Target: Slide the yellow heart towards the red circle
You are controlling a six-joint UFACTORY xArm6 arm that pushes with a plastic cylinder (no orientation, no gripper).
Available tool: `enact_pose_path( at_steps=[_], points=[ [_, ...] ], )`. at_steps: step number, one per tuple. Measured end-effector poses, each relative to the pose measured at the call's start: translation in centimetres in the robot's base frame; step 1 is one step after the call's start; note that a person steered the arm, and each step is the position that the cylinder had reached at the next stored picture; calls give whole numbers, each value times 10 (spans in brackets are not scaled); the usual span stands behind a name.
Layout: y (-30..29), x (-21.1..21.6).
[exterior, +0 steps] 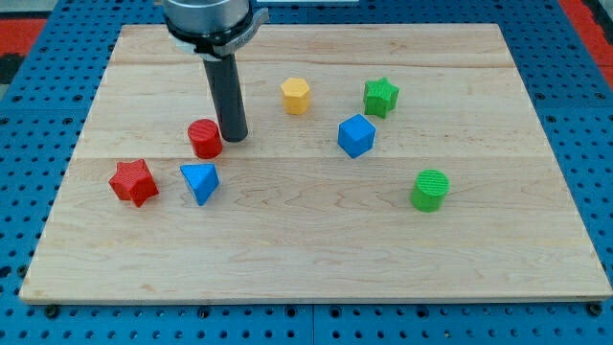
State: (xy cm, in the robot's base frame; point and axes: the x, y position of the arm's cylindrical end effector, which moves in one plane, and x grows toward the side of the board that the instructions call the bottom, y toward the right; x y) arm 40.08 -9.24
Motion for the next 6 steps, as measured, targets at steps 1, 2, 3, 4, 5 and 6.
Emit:
enact_pose_path(
  at_steps=[1, 2, 3, 4, 5, 6],
  points=[
    [-20, 4],
    [-27, 31],
    [-31, 30],
    [-17, -9],
    [-16, -68],
    [-6, -99]
  ],
)
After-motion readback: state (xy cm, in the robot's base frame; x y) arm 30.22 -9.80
